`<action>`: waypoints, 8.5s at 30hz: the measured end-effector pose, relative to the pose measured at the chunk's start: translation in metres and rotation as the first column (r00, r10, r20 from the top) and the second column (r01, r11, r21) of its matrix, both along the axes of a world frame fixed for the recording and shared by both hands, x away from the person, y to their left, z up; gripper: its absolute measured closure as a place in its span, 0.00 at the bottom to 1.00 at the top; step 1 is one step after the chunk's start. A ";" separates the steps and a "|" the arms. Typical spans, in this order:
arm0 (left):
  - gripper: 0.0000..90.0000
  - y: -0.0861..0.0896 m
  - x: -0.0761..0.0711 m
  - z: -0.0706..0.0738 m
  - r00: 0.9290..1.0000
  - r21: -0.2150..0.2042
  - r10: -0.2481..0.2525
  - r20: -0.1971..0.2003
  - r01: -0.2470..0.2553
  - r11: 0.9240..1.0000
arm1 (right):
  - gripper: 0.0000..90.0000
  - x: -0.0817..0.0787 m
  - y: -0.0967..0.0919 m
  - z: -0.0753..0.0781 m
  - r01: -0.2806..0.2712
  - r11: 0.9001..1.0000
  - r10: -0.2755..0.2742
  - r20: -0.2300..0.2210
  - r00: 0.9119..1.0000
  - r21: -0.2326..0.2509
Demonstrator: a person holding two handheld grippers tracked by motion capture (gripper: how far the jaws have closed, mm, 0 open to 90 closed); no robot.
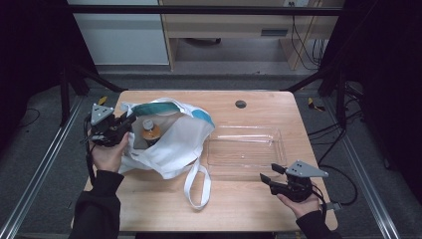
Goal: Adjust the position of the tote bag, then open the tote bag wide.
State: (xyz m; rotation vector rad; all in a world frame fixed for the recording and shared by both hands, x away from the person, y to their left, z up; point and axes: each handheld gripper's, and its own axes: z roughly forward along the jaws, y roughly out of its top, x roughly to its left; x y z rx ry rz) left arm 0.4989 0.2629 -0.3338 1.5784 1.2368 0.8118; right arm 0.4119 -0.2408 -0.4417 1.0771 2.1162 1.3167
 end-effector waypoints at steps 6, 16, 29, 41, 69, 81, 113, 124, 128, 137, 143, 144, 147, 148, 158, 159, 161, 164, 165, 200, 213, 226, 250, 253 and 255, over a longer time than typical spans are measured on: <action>0.87 0.001 0.007 0.001 1.000 -0.009 0.019 -0.004 -0.019 1.000 | 0.46 0.000 -0.001 -0.001 0.001 1.000 -0.001 -0.004 1.000 0.004; 0.87 0.004 0.020 -0.001 0.998 -0.019 0.051 -0.022 -0.051 0.998 | 0.46 0.000 -0.001 -0.002 -0.003 1.000 0.003 -0.005 1.000 0.002; 0.87 0.015 0.041 -0.016 0.989 0.000 0.118 -0.083 -0.119 0.993 | 0.46 0.000 0.000 -0.002 -0.011 1.000 0.011 -0.007 1.000 -0.004; 0.87 0.023 0.056 -0.038 0.979 0.011 0.161 -0.125 -0.161 0.987 | 0.46 0.000 0.000 -0.003 -0.015 1.000 0.015 -0.005 1.000 -0.007; 0.87 0.032 0.070 -0.069 0.965 0.075 0.205 -0.165 -0.195 0.978 | 0.45 0.000 -0.001 -0.003 -0.014 1.000 0.013 -0.002 1.000 -0.010; 0.87 0.032 0.073 -0.086 0.958 0.102 0.200 -0.204 -0.182 0.978 | 0.45 0.001 -0.001 -0.003 -0.018 1.000 0.018 0.001 1.000 -0.015; 0.78 0.034 0.073 -0.112 0.956 0.083 0.141 -0.258 -0.123 0.989 | 0.44 0.000 -0.001 -0.003 -0.016 1.000 0.016 0.006 1.000 -0.012; 0.53 0.039 0.046 -0.083 0.980 0.035 0.055 -0.189 -0.049 0.998 | 0.39 0.001 -0.008 -0.001 0.020 1.000 -0.020 0.012 1.000 0.006; 0.51 0.040 0.031 -0.072 0.988 0.031 0.024 -0.149 -0.020 0.999 | 0.37 0.000 -0.012 -0.001 0.040 0.999 -0.040 0.017 0.999 0.016; 0.49 0.043 0.000 -0.058 0.996 0.035 -0.013 -0.084 0.016 0.999 | 0.35 -0.001 -0.018 -0.001 0.074 0.997 -0.074 0.017 0.997 0.018; 0.47 0.040 -0.021 -0.061 0.997 0.033 -0.038 -0.067 0.041 0.999 | 0.32 -0.001 -0.021 -0.003 0.085 0.996 -0.085 0.009 0.996 0.015; 0.47 0.040 -0.024 -0.060 0.997 0.031 -0.039 -0.060 0.041 0.999 | 0.31 -0.001 -0.021 -0.003 0.088 0.996 -0.088 0.009 0.996 0.013; 0.46 0.041 -0.032 -0.058 0.998 0.031 -0.042 -0.045 0.044 0.999 | 0.29 -0.001 -0.022 -0.004 0.096 0.995 -0.096 0.006 0.995 0.012; 0.45 0.041 -0.032 -0.058 0.998 0.031 -0.042 -0.045 0.044 0.999 | 0.29 -0.001 -0.022 -0.004 0.096 0.995 -0.096 0.006 0.995 0.012; 0.41 0.023 -0.038 -0.049 0.995 0.055 -0.097 -0.029 0.098 0.994 | 0.26 -0.001 -0.028 -0.005 0.124 0.992 -0.124 0.002 0.992 0.010; 0.41 0.021 -0.038 -0.048 0.995 0.055 -0.101 -0.027 0.102 0.993 | 0.26 -0.001 -0.028 -0.005 0.124 0.992 -0.125 0.002 0.992 0.010; 0.40 0.018 -0.038 -0.046 0.994 0.052 -0.109 -0.022 0.110 0.993 | 0.27 -0.001 -0.028 -0.005 0.126 0.992 -0.126 0.004 0.992 0.010; 0.40 0.015 -0.037 -0.042 0.994 0.056 -0.113 -0.015 0.113 0.992 | 0.27 -0.001 -0.028 -0.005 0.125 0.992 -0.125 0.003 0.992 0.007; 0.40 0.013 -0.037 -0.041 0.993 0.054 -0.114 -0.013 0.115 0.992 | 0.27 -0.001 -0.028 -0.005 0.127 0.992 -0.127 0.003 0.992 0.006; 0.40 -0.017 0.010 -0.050 0.997 0.117 -0.075 -0.026 0.078 0.990 | 0.28 0.000 -0.028 -0.006 0.117 0.993 -0.117 0.001 0.993 -0.006; 0.42 -0.024 0.024 -0.058 0.998 0.135 -0.058 -0.032 0.061 0.989 | 0.28 0.000 -0.027 -0.006 0.115 0.993 -0.115 0.001 0.993 -0.010; 0.49 -0.022 0.033 -0.064 0.999 0.129 -0.041 -0.029 0.045 0.991 | 0.28 0.000 -0.027 -0.007 0.115 0.993 -0.115 -0.002 0.993 -0.007; 0.65 -0.024 0.042 -0.070 0.998 0.095 -0.056 -0.012 0.057 0.994 | 0.28 0.003 -0.028 -0.007 0.121 0.993 -0.122 -0.006 0.993 -0.002; 0.65 -0.024 0.042 -0.070 0.998 0.093 -0.057 -0.013 0.058 0.994 | 0.28 0.003 -0.028 -0.007 0.124 0.992 -0.124 -0.012 0.992 0.000; 0.65 -0.024 0.042 -0.070 0.998 0.092 -0.057 -0.013 0.058 0.994 | 0.28 0.003 -0.028 -0.007 0.122 0.993 -0.122 -0.011 0.992 -0.004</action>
